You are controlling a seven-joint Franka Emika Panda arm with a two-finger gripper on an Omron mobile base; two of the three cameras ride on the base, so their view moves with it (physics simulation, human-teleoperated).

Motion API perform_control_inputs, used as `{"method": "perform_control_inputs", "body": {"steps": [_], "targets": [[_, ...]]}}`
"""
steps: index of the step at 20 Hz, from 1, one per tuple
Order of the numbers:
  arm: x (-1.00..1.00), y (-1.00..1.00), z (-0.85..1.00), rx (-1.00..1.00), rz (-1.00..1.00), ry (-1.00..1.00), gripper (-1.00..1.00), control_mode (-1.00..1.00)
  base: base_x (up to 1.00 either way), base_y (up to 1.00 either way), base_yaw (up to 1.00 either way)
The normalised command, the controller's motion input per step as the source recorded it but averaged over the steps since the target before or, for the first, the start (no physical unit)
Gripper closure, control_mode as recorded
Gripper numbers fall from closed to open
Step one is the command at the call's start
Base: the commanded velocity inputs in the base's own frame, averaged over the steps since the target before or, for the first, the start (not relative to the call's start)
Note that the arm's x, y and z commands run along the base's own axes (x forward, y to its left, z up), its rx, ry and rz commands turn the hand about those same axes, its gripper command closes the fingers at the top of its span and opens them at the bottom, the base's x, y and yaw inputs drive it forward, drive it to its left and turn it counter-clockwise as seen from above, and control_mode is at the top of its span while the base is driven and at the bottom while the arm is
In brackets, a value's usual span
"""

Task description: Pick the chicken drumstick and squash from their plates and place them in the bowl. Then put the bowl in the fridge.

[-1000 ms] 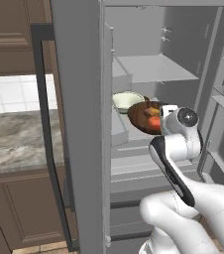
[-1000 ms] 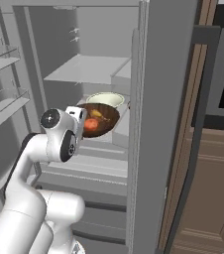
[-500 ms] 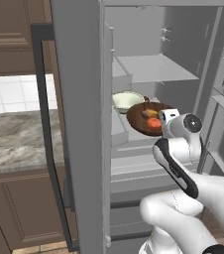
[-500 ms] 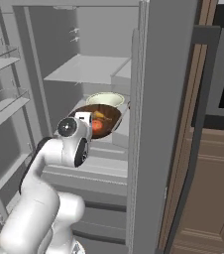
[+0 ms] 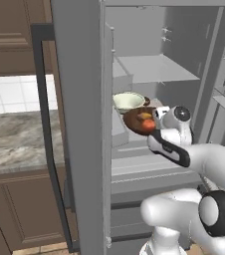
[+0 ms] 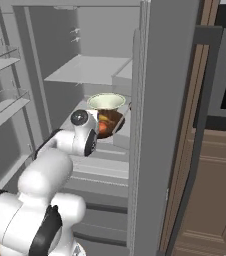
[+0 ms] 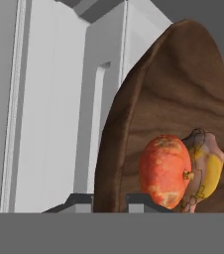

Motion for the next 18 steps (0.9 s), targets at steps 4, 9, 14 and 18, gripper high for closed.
{"method": "perform_control_inputs", "body": {"steps": [4, 9, 14, 18], "targets": [[0.42, -0.01, -0.2, 0.0, 0.0, 0.08, 1.0, -1.0, 0.0, 0.0, 0.0], [0.32, -0.03, -0.27, 0.0, 0.01, 0.04, 1.0, -1.0, 0.0, 0.0, 0.0], [0.3, -0.03, -0.15, 0.0, 0.02, 0.0, 1.0, -1.0, 0.0, 0.0, 0.0], [0.25, -0.03, -0.22, 0.0, 0.05, 0.0, 1.0, -1.0, 0.0, 0.0, 0.0]]}}
